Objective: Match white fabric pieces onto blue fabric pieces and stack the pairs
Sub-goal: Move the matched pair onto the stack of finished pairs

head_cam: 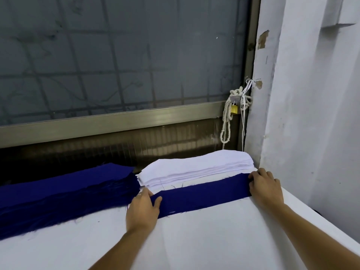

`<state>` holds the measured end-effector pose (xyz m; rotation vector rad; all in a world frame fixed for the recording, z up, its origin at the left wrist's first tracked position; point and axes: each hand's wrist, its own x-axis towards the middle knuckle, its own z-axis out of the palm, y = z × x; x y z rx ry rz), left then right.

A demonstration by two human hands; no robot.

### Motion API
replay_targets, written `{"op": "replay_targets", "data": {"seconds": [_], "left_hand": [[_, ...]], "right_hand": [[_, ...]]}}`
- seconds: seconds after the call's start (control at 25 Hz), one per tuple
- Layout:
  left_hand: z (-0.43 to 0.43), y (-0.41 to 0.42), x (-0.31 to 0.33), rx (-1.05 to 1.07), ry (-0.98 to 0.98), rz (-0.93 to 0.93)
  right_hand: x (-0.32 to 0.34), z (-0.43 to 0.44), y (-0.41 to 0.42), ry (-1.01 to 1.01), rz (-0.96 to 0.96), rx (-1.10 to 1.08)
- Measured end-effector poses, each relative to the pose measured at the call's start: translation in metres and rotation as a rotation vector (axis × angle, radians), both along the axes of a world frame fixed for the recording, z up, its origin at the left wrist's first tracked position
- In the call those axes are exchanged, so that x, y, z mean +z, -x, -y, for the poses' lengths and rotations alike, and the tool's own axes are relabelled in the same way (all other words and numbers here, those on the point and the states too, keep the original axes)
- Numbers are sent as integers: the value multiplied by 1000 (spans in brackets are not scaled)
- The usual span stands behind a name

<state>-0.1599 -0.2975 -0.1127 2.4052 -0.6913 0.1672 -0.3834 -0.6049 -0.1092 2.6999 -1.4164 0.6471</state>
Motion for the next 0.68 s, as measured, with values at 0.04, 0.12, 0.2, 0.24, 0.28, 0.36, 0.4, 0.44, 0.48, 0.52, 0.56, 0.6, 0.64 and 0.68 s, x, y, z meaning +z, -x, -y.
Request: {"op": "replay_targets", "data": {"seconds": [0.04,0.12,0.2,0.24,0.28,0.36,0.4,0.44,0.48,0.52,0.56,0.6,0.64,0.68], "left_hand": [[0,0,-3,7,24,21],[-1,-2,-4,9,65,8],[-2,-3,-3,15,103,-25],[-2,-4,-3,20,112,-30],[-3,-3,-3,27,113,-29],[-3,-2,-4,41,109,-28],[-3,-2,-4,45,111,-32],[-3,-2,-4,45,114,-35],[-3,-2,-4,43,117,-35],[-3,-3,-4,39,120,-32],[-3,-3,-5,37,125,-29],[-3,-3,-5,35,130,-26],[-3,-3,-4,33,134,-22],[-3,-3,-4,29,134,-19]], "right_hand": [[0,0,0,9,12,-1],[0,-2,1,38,19,-15],[1,-6,2,92,16,-40],[1,-8,3,129,17,-45],[1,-9,3,163,23,-40],[1,-10,3,186,16,-5],[1,-11,2,165,8,22],[2,-11,1,131,13,51],[2,-12,1,91,26,73],[3,-13,1,53,43,83],[4,-14,1,23,56,83],[4,-15,2,9,64,80],[4,-17,2,9,67,76],[4,-18,2,19,66,72]]}}
